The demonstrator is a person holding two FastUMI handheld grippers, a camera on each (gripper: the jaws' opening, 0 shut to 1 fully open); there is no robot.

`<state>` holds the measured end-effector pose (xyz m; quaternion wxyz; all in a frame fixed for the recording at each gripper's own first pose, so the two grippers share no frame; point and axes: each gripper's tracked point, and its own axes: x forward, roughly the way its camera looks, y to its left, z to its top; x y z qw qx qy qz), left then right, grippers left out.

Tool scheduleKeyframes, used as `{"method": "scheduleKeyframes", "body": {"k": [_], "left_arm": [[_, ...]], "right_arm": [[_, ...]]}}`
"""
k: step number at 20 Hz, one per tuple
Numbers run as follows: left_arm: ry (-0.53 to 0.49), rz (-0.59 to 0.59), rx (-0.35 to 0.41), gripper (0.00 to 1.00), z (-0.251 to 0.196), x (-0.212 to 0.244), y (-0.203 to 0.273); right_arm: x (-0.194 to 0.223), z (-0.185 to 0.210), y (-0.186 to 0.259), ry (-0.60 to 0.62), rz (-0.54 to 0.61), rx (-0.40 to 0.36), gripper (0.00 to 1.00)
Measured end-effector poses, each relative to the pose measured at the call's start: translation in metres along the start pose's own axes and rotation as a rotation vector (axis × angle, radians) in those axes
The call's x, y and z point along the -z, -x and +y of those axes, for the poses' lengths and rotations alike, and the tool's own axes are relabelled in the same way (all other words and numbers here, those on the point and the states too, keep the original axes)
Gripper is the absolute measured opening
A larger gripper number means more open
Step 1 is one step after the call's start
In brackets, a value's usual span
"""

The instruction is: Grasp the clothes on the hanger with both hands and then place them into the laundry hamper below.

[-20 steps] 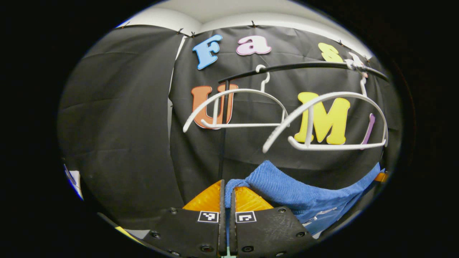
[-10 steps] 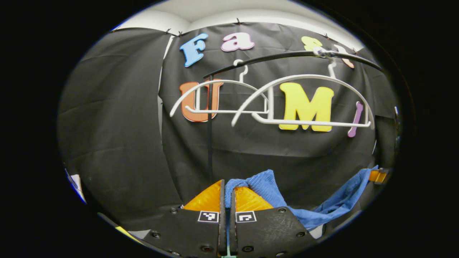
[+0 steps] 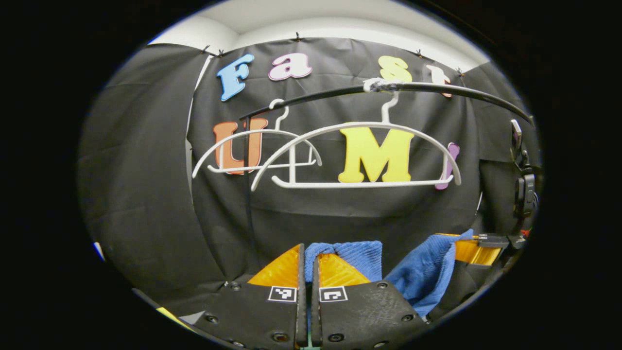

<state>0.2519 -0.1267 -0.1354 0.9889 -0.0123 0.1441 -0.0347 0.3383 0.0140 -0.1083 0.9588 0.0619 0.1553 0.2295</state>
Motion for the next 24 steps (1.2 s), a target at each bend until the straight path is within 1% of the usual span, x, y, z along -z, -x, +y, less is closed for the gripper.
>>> {"method": "scheduleKeyframes", "body": {"k": [2, 4, 7, 12, 19, 22, 24], "left_arm": [[0.003, -0.008, 0.022, 0.03, -0.005, -0.004, 0.004], [0.005, 0.000, 0.038, 0.04, -0.012, 0.000, 0.007], [0.019, 0.043, 0.052, 0.04, -0.019, 0.022, 0.009], [0.018, 0.158, 0.069, 0.03, -0.029, 0.074, 0.007], [0.084, 0.322, 0.091, 0.03, -0.029, 0.153, 0.001], [0.113, 0.418, 0.067, 0.03, -0.021, 0.200, 0.002], [0.144, 0.502, 0.055, 0.03, -0.018, 0.234, 0.007]], "right_arm": [[-0.004, 0.022, 0.004, 0.005, -0.011, -0.030, 0.06], [0.002, 0.033, 0.002, 0.008, -0.002, -0.046, 0.06], [0.029, 0.038, 0.004, 0.001, 0.047, -0.050, 0.06], [0.081, 0.034, 0.000, 0.017, 0.186, -0.009, 0.06], [0.155, 0.024, -0.015, -0.002, 0.344, 0.008, 0.06], [0.199, 0.017, -0.022, -0.007, 0.440, 0.027, 0.06], [0.224, 0.012, -0.015, -0.009, 0.499, 0.041, 0.06]]}}
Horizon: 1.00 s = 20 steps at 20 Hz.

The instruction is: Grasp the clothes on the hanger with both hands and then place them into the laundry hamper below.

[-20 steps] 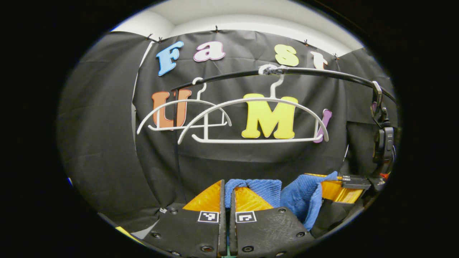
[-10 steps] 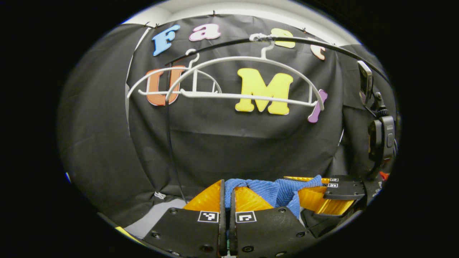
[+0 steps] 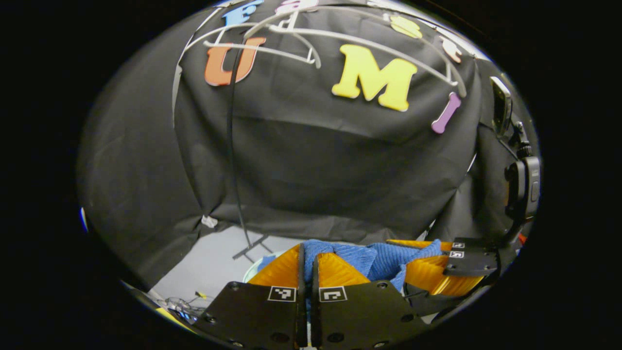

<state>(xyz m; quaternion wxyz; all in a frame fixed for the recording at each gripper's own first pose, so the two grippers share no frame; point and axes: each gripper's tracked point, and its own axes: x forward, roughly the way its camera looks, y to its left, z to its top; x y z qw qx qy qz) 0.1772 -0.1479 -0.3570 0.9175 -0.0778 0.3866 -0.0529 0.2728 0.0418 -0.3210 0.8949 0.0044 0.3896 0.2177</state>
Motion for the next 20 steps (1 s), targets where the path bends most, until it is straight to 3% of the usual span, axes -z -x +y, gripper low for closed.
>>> {"method": "scheduleKeyframes", "body": {"k": [10, 17, 18, 20], "left_arm": [[0.054, 0.329, -0.047, 0.03, 0.026, 0.113, -0.028], [0.019, 0.366, -0.060, 0.04, 0.026, 0.125, -0.034], [0.012, 0.357, -0.064, 0.12, 0.028, 0.123, -0.035], [0.007, 0.336, -0.045, 0.44, 0.022, 0.115, -0.034]], "right_arm": [[0.100, -0.025, -0.042, -0.057, 0.303, 0.105, 0.06], [0.112, -0.040, -0.051, -0.039, 0.322, 0.147, 0.06], [0.112, -0.043, -0.050, -0.034, 0.321, 0.157, 0.07], [0.103, -0.043, -0.052, -0.027, 0.285, 0.165, 0.14]]}}
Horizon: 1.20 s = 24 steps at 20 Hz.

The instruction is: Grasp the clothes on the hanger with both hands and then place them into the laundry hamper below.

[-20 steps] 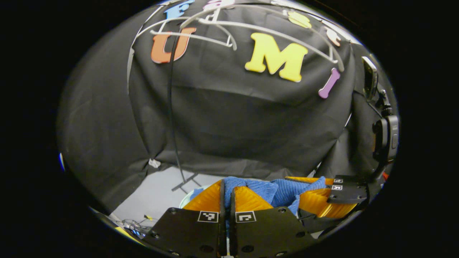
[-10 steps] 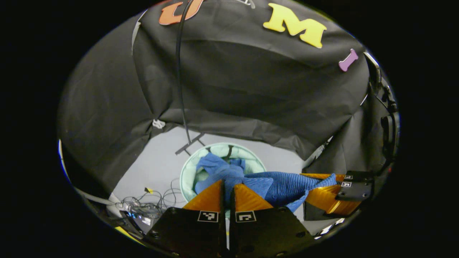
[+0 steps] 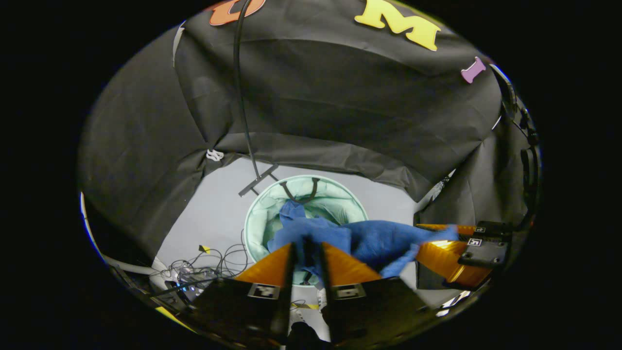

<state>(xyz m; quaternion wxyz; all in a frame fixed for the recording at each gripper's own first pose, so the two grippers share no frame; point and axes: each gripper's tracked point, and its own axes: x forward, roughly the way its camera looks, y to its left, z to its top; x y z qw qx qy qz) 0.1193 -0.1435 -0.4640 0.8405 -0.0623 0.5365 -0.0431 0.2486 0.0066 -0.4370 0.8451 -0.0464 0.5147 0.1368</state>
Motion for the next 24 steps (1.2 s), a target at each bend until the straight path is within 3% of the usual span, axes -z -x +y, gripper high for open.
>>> {"method": "scheduleKeyframes", "body": {"k": [3, 4, 5, 17, 24], "left_arm": [[-0.019, -0.004, -0.038, 0.92, 0.006, 0.003, 0.001], [-0.018, -0.001, -0.038, 1.00, 0.005, 0.006, 0.003], [-0.018, -0.001, -0.040, 0.97, 0.005, 0.006, 0.004], [-0.049, -0.076, -0.086, 1.00, 0.026, 0.011, 0.037], [-0.128, -0.332, -0.077, 0.97, 0.036, -0.029, 0.138]], "right_arm": [[-0.007, -0.005, 0.004, 0.014, -0.034, 0.021, 0.55], [-0.007, -0.005, 0.005, 0.017, -0.038, 0.024, 0.70], [-0.007, -0.007, 0.006, 0.019, -0.039, 0.028, 0.80], [0.007, -0.001, -0.003, -0.035, -0.038, 0.035, 0.79], [-0.021, -0.001, 0.019, -0.074, -0.245, 0.077, 0.79]]}}
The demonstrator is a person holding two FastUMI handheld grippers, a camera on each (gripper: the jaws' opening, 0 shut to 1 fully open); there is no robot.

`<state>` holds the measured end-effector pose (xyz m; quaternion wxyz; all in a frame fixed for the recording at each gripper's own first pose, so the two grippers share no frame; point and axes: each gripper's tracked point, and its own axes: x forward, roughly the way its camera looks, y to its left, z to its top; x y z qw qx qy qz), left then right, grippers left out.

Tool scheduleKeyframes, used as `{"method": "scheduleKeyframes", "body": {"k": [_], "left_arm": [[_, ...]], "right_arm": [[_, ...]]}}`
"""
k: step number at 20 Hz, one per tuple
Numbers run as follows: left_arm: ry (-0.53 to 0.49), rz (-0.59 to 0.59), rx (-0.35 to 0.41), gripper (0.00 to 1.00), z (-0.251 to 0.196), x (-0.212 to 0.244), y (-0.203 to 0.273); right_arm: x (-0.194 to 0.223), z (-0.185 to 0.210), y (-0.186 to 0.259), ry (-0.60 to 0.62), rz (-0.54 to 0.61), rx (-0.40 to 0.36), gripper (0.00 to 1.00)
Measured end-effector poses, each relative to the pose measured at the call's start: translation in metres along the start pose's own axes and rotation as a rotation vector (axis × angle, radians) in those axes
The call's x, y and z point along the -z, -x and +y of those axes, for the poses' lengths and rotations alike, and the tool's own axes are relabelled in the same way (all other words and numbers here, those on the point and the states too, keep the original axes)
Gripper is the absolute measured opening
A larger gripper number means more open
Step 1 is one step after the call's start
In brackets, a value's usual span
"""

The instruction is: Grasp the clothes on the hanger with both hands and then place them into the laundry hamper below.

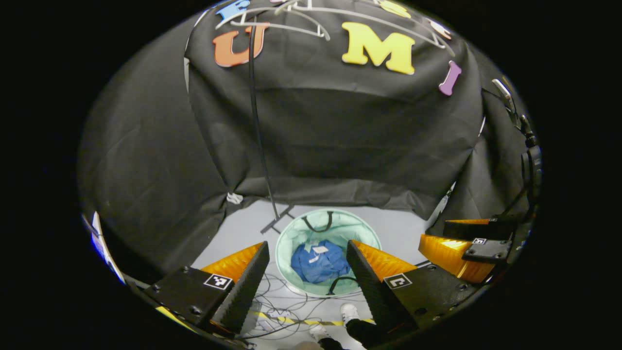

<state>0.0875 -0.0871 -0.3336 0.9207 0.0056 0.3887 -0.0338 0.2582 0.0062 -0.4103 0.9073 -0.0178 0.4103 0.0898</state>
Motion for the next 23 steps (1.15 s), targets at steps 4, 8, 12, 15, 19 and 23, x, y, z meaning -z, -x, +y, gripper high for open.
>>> {"method": "scheduleKeyframes", "body": {"k": [4, 8, 12, 15, 19, 23], "left_arm": [[-0.040, -0.214, -0.005, 0.97, 0.013, -0.058, 0.065], [-0.056, -0.430, 0.010, 0.97, 0.013, -0.111, 0.145], [-0.036, -0.584, 0.020, 0.93, 0.016, -0.146, 0.225], [-0.013, -0.662, 0.003, 0.95, 0.015, -0.161, 0.271], [0.024, -0.686, -0.049, 0.98, 0.007, -0.151, 0.315], [0.031, -0.699, -0.103, 1.00, -0.005, -0.133, 0.343]], "right_arm": [[-0.033, 0.003, 0.014, 0.010, -0.242, 0.037, 0.81], [-0.078, -0.001, 0.051, 0.054, -0.463, 0.048, 0.94], [-0.106, 0.001, 0.071, 0.062, -0.590, 0.022, 1.00], [-0.123, 0.002, 0.080, 0.037, -0.687, 0.010, 1.00], [-0.126, -0.004, 0.090, 0.030, -0.722, 0.009, 1.00], [-0.130, -0.004, 0.095, 0.028, -0.750, -0.004, 1.00]]}}
